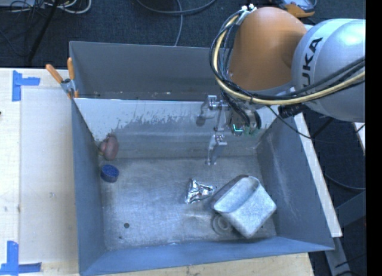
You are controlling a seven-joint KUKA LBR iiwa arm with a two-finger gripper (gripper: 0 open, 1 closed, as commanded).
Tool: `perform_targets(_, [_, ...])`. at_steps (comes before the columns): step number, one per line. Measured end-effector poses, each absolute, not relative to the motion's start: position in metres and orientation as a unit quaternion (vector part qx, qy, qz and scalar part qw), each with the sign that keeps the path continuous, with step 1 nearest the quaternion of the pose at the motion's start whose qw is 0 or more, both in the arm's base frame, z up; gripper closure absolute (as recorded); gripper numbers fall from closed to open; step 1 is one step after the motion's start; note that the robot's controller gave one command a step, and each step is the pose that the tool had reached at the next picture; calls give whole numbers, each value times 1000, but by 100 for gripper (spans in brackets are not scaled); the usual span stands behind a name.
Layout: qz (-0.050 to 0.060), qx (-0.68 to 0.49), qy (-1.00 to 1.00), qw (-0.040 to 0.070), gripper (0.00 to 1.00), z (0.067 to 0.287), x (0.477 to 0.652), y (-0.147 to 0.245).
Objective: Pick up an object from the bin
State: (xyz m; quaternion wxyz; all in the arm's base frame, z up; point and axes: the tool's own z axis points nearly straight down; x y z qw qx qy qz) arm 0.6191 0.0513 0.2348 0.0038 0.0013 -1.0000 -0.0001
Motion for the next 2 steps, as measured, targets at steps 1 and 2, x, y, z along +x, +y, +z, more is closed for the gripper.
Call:
perform_targets(1, [1, 5, -1000, 5, 0, 183, 577, 22])
perform_targets(2, [-2, 46, -999, -4, 0, 72, 578, 0])
